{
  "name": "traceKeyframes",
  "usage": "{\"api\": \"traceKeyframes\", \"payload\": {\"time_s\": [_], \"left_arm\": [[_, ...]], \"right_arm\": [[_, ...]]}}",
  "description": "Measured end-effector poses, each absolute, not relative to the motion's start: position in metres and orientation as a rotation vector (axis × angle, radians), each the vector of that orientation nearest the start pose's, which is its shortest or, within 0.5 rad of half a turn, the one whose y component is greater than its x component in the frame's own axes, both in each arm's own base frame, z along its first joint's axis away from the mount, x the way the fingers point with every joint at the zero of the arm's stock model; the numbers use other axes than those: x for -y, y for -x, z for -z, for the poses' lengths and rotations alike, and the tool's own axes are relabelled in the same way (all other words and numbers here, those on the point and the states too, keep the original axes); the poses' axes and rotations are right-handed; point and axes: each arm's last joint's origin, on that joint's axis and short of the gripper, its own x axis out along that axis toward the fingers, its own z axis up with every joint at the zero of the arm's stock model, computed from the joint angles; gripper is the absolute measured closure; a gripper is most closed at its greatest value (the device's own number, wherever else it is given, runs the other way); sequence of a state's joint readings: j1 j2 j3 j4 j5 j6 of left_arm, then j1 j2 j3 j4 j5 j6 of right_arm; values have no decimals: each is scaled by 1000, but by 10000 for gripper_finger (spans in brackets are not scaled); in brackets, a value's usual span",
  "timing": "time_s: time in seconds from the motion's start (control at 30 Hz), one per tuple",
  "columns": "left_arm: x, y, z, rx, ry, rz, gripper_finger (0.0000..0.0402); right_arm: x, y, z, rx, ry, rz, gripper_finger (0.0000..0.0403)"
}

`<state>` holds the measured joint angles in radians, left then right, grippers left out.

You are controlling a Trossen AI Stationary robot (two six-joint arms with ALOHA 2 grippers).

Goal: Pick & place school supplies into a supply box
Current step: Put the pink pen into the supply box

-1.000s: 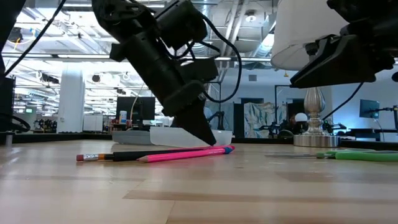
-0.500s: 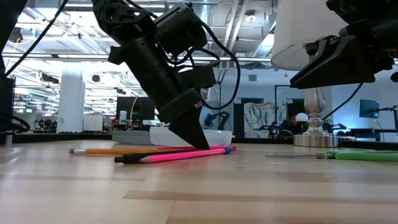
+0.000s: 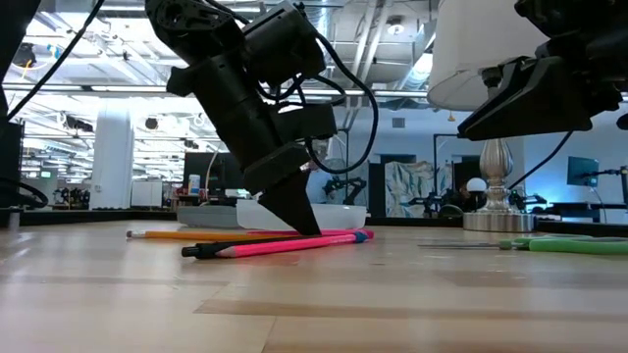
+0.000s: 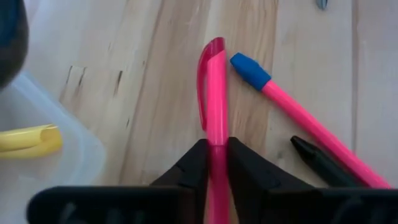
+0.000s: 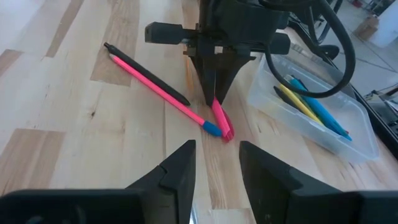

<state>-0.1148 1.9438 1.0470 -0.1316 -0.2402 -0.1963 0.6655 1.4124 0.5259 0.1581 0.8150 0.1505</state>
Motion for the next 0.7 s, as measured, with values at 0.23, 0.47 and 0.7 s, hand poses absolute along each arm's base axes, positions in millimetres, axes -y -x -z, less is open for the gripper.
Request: {"api": "traceKeyframes", "payload": {"time_s": [0.23,0.47,0.7], "left_arm": [[34,-359,-111,-1052,-10,-215,376],[39,-354,-108,-1105,10,-199,348],[42,-352,-108,-1128,20,-180,346]], "right_arm": [[-135,-206,-154,-523,345,181,285],[-135,-206,-154,-524,344,181,285],[-135,-206,-154,-523,337,182,285]]}}
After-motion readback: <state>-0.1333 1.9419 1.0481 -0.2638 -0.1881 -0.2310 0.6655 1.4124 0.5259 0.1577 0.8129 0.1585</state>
